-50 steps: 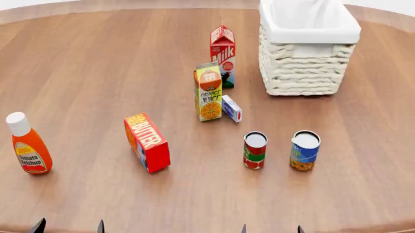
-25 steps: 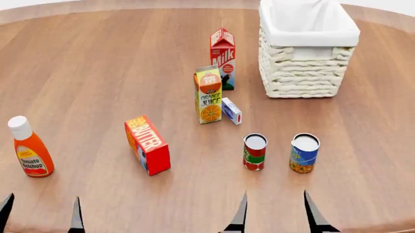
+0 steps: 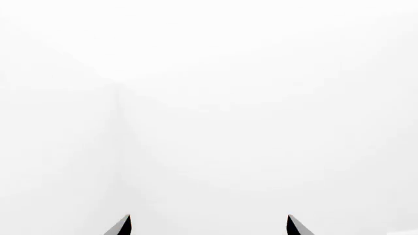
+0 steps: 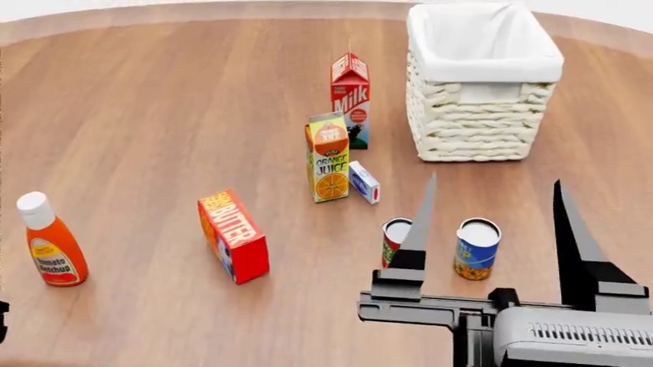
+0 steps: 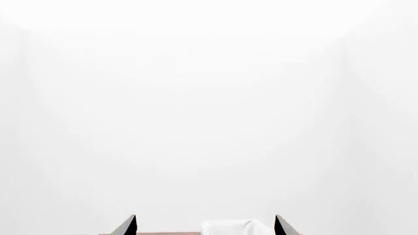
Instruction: Pick up the alphabet soup and the tomato sauce, and put them in the basket.
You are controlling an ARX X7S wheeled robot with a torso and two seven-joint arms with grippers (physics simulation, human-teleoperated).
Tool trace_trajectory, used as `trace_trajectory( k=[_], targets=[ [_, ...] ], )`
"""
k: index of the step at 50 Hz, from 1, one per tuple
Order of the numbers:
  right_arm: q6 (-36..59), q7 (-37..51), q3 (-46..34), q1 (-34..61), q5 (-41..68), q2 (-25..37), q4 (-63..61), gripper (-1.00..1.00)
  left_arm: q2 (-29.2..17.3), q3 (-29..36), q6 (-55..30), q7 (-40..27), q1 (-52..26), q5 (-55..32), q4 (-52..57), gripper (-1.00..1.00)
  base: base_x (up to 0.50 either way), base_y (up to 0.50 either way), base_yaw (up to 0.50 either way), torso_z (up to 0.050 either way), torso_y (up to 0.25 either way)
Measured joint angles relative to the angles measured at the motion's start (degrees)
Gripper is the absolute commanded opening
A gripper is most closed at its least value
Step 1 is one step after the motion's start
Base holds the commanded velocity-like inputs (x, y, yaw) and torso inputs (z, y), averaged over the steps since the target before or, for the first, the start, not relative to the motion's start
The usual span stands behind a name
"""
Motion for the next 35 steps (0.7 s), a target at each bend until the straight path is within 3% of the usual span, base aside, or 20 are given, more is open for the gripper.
trace_trajectory(
  k=[24, 35],
  targets=[
    [-1.6, 1.1, -1.2, -1.1, 2.4, 1.5, -3.3, 1.00, -1.2, -1.0, 0.5, -0.8, 1.1, -1.6, 6.1, 1.00, 0.00, 0.00, 0.00, 0.050, 0.033],
    [-2.4, 1.5, -1.9, -1.6, 3.3, 2.1, -3.2, 1.00, -1.3, -0.9, 0.9, -1.3, 1.5, -2.2, 6.4, 1.00, 0.00, -0.13, 0.00, 0.002, 0.000]
  ],
)
